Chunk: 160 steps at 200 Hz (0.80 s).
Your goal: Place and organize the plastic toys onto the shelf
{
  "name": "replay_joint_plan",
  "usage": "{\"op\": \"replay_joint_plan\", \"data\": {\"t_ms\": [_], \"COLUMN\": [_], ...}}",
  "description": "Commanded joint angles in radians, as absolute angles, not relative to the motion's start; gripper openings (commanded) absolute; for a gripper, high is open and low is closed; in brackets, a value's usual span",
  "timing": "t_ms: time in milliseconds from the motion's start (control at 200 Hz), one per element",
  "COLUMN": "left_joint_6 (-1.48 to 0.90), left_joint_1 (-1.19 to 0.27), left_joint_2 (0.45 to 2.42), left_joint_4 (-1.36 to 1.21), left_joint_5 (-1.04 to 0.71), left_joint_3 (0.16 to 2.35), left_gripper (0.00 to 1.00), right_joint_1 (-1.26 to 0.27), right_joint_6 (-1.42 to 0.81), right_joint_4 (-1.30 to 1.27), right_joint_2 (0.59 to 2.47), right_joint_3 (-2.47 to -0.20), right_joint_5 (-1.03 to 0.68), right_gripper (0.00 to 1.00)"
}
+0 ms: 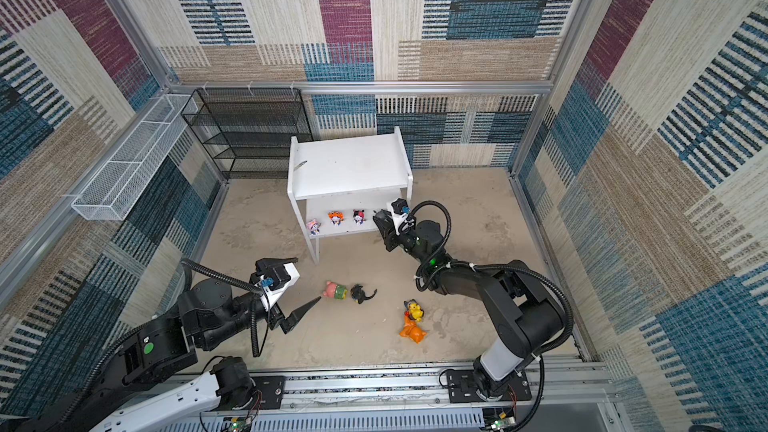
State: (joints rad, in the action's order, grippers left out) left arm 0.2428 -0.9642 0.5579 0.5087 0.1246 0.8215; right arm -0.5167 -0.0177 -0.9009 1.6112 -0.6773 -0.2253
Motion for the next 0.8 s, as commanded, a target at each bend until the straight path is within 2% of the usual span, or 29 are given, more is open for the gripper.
{"op": "replay_joint_plan", "data": {"t_ms": [0,796], "left_joint_6": [0.247,0.244], "left_joint_1": [-0.96,-0.915], "left_joint_2": [0.554,0.537], "left_joint_4": [0.472,0.472], "left_joint_5": [0.107,0.035], "left_joint_3": [0.819,0.811], "left_gripper": [0.99,0.99], "right_joint_1": [-0.517,-0.517], "right_joint_6": [-0.032,-0.006], "right_joint_4": [-0.953,-0.954], "right_joint_2": [1.621,1.627], "right_joint_3": [-0.677,-0.684], "right_joint_5": [-0.218,-0.224], "right_gripper": [0.31,0.41]}}
